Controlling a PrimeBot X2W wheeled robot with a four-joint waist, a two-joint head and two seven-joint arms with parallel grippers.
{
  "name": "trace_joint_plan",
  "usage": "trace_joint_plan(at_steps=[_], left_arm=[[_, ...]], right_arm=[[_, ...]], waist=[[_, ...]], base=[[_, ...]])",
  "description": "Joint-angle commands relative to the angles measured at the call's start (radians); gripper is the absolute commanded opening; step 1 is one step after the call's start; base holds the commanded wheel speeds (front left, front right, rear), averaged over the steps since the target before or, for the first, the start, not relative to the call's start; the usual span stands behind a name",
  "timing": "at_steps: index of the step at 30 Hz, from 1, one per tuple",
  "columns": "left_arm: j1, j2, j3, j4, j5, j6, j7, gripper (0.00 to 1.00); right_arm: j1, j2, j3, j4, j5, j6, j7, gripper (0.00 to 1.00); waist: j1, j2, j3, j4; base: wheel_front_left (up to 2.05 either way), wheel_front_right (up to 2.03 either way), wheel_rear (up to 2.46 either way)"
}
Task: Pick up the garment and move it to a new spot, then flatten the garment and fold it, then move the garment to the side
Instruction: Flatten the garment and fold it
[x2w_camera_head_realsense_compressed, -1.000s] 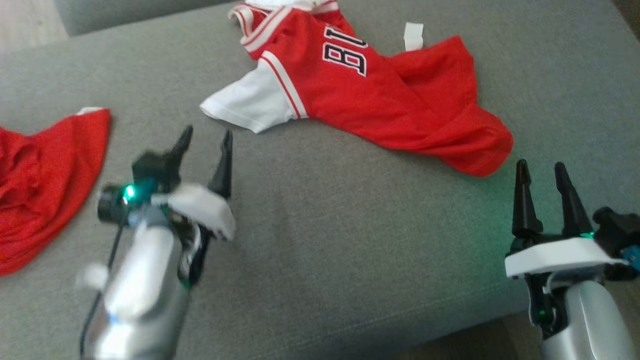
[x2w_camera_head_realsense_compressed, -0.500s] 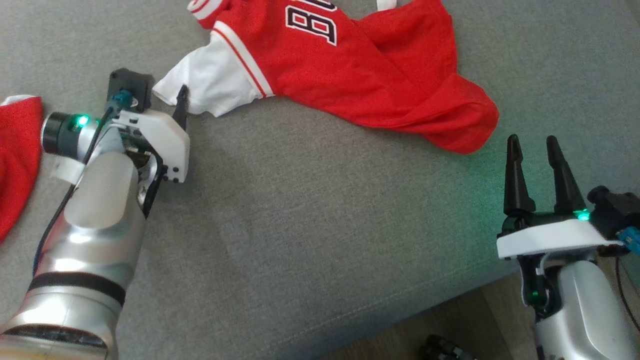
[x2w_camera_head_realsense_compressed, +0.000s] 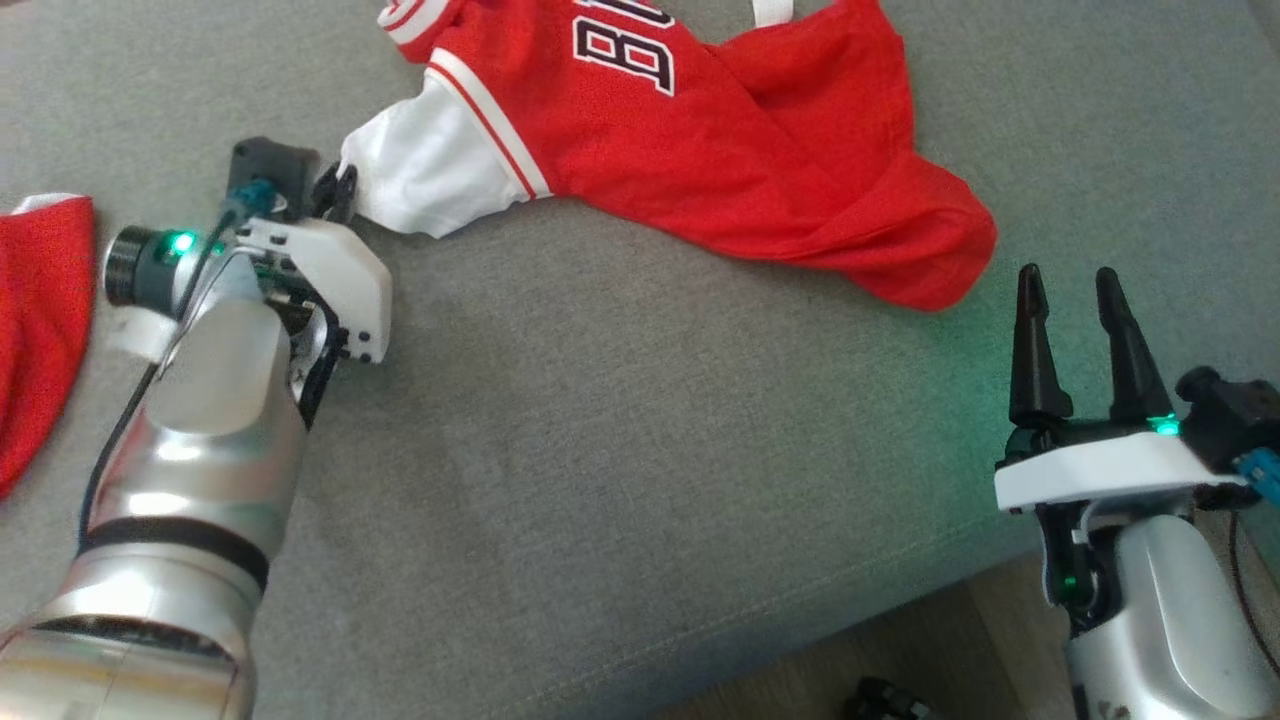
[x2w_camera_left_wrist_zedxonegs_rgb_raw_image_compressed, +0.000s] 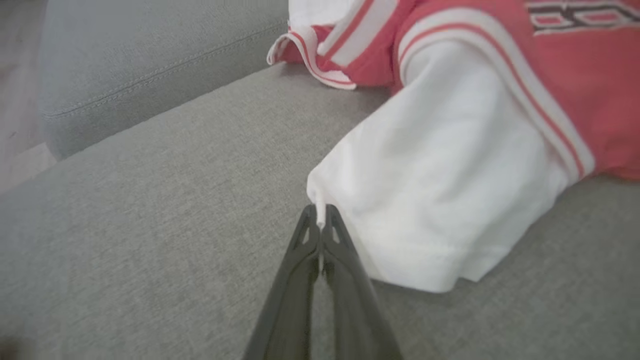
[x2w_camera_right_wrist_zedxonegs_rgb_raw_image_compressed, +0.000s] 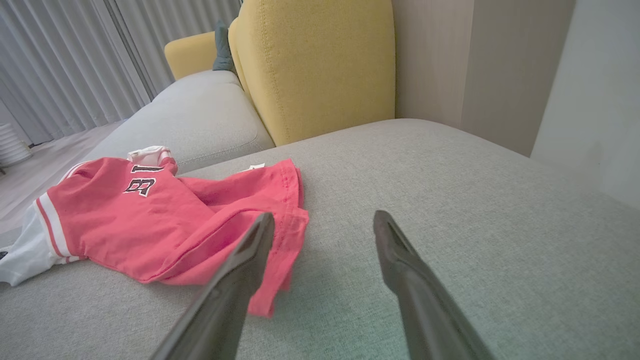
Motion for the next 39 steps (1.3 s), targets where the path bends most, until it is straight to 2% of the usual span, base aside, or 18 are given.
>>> trace_joint_plan(at_steps=[1, 8, 22, 39], left_arm=[[-0.038, 0.025, 0.042, -0.019, -0.029, 0.002, -0.023, 0.0], [-0.051, -0.002, 0.111, -0.061, -0.115, -0.002, -0.073, 0.0], [-0.042, -0.015, 0.094, -0.119, -0.125, -0.001, -0.081, 0.0], [-0.039, -0.011, 0.073, -0.128, -0.133, 0.005, -0.082, 0.0]], right_arm=[[-0.031, -0.005, 0.013, -0.024, -0.004, -0.001, -0.002, 1.0], [-0.058, -0.005, 0.026, 0.02, 0.053, -0.001, 0.023, 1.0], [-0.131, -0.005, 0.074, 0.179, 0.278, -0.001, 0.098, 1.0], [-0.194, -0.041, 0.188, 0.197, 0.41, -0.001, 0.121, 1.0]], waist=[[-0.0001, 0.0, -0.01, 0.009], [-0.0001, 0.0, -0.042, 0.049], [-0.0001, 0.0, -0.068, 0.078], [-0.0001, 0.0, -0.069, 0.082]], base=[[0.0, 0.0, 0.0], [0.0, 0.0, 0.0], [0.0, 0.0, 0.0], [0.0, 0.0, 0.0]])
